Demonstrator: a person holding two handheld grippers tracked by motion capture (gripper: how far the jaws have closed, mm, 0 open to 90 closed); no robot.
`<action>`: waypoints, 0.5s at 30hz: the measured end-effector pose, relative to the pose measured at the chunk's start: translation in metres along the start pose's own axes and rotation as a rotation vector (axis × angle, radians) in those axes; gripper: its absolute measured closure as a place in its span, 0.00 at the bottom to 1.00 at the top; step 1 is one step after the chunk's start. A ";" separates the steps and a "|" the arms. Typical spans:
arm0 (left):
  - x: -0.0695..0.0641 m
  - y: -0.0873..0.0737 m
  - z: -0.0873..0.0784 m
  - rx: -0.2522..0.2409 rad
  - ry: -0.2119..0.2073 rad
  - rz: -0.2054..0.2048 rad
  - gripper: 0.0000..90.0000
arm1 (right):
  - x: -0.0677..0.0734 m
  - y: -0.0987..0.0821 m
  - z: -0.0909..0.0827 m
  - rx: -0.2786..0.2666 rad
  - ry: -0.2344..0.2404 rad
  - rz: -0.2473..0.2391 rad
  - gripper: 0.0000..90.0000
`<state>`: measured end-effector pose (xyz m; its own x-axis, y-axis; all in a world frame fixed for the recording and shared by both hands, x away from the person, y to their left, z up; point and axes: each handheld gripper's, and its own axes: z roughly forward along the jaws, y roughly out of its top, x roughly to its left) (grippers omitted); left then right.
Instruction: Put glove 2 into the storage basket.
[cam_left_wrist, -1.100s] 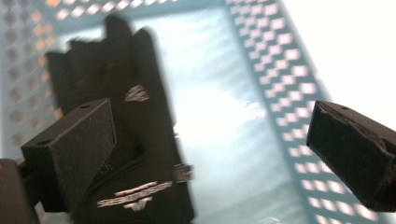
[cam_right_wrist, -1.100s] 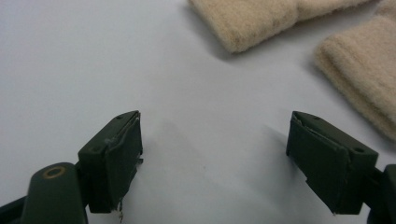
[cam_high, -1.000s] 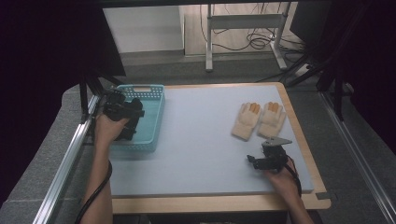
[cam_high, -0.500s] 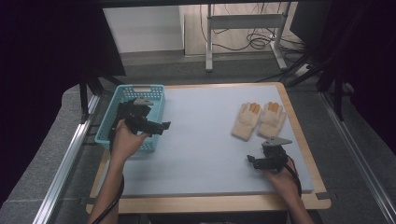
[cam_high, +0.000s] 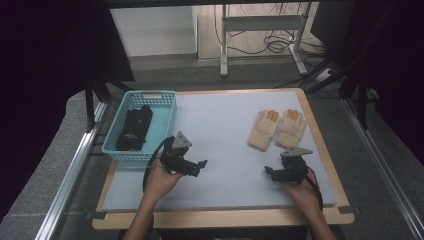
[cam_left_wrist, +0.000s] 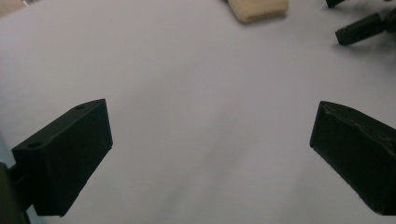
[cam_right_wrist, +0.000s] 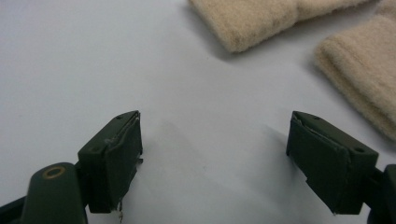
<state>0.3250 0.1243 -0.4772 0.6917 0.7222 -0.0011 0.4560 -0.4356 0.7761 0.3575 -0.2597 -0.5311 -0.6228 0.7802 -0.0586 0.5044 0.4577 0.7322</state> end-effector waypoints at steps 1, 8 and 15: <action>-0.003 -0.005 0.004 0.005 -0.001 -0.003 0.00 | 0.000 0.000 0.000 0.000 0.000 0.000 0.20; -0.010 -0.035 0.028 0.079 0.021 -0.010 0.00 | 0.000 0.000 0.000 0.001 0.000 0.002 0.20; -0.008 -0.057 0.038 0.138 0.043 -0.033 0.00 | 0.000 0.000 0.000 0.005 -0.006 0.006 0.18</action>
<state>0.3150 0.1229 -0.5456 0.6515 0.7586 0.0044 0.5527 -0.4787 0.6822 0.3578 -0.2596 -0.5311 -0.6162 0.7854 -0.0586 0.5111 0.4553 0.7290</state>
